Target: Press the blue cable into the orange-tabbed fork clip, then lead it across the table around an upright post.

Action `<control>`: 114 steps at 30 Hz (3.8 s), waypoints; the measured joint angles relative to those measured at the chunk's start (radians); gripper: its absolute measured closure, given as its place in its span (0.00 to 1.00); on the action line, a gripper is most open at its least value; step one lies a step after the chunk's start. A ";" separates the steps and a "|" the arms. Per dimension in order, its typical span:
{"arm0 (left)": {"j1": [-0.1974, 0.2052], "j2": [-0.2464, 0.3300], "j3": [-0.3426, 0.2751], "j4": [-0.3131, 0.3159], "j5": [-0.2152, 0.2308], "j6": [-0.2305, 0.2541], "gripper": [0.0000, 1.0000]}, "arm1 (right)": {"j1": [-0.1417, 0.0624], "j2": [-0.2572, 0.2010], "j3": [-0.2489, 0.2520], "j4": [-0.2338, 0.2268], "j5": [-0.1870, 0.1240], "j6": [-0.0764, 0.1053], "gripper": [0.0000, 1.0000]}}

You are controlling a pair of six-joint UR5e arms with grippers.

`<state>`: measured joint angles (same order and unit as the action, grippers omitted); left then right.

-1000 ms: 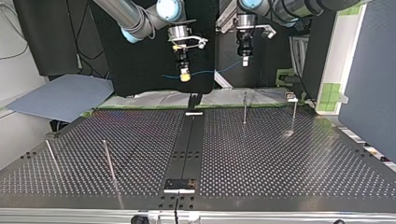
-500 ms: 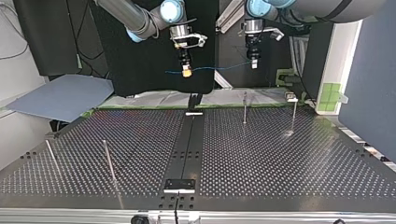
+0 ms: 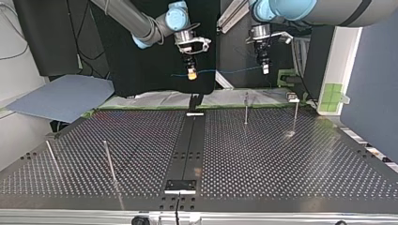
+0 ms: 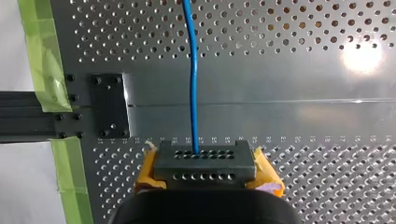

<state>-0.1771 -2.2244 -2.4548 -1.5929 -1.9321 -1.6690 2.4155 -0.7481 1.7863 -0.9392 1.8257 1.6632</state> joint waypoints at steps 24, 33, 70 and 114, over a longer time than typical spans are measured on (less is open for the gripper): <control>0.022 -0.215 0.125 0.075 0.067 -0.020 1.00 | -0.035 0.084 -0.170 0.121 -0.058 0.003 1.00; 0.023 -0.245 0.182 0.017 0.123 -0.014 1.00 | -0.053 0.122 -0.209 0.137 -0.073 -0.003 1.00; 0.036 -0.171 0.254 -0.141 0.139 -0.007 1.00 | -0.105 0.135 -0.262 0.153 -0.125 -0.033 1.00; 0.093 -0.198 0.347 -0.210 0.202 -0.049 1.00 | -0.124 0.141 -0.272 0.154 -0.126 -0.035 1.00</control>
<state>-0.0844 -2.4226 -2.1078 -1.8026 -1.7301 -1.7181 2.2915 -0.6076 1.5139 -0.7856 1.7000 1.6279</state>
